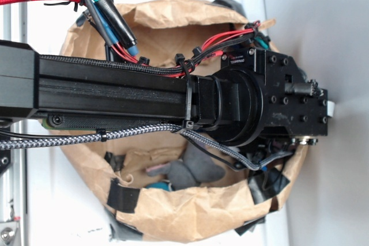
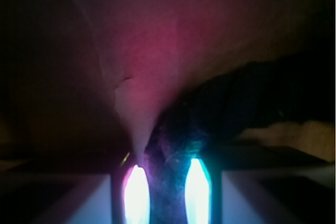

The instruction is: Grab the blue rope.

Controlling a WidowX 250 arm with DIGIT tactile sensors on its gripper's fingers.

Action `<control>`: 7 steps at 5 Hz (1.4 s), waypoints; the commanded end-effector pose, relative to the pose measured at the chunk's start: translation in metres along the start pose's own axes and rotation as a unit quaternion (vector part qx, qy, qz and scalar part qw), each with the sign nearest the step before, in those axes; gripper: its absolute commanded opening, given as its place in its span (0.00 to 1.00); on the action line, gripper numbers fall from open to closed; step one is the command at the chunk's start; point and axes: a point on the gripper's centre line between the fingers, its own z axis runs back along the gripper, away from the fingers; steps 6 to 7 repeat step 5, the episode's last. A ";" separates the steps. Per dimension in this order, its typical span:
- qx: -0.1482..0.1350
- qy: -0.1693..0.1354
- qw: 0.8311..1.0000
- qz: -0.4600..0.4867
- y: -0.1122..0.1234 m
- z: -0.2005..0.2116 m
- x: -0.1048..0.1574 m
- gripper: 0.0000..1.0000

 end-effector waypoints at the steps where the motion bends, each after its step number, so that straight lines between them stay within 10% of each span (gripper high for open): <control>1: -0.059 -0.009 0.998 0.012 0.020 0.074 -0.009 0.00; 3: -0.039 -0.056 0.998 0.018 0.029 0.152 -0.057 0.00; 7: -0.003 -0.096 0.995 0.012 0.029 0.160 -0.099 0.00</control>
